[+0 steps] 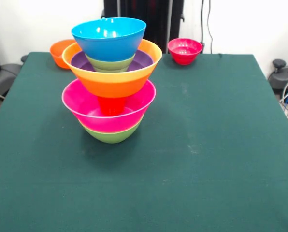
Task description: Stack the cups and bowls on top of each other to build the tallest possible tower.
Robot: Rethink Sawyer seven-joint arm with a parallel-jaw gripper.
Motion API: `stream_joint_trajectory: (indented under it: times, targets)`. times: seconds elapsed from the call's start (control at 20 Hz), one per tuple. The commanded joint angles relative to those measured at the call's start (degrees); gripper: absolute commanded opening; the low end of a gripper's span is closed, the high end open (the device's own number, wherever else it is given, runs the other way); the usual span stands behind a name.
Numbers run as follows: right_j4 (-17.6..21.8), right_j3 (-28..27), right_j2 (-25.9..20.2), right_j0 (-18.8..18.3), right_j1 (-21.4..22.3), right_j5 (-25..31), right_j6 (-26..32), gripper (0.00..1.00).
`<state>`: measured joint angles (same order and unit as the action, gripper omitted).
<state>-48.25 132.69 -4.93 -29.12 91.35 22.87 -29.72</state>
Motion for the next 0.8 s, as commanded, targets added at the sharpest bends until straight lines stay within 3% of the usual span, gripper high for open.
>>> stream_joint_trajectory:
  times: [0.05,0.8]
  targets:
    - [-2.37,13.92,3.31,1.65,-0.6,-1.58,16.1,0.0]
    - [2.56,12.64,3.63,0.78,-1.01,-0.35,11.68,0.0]
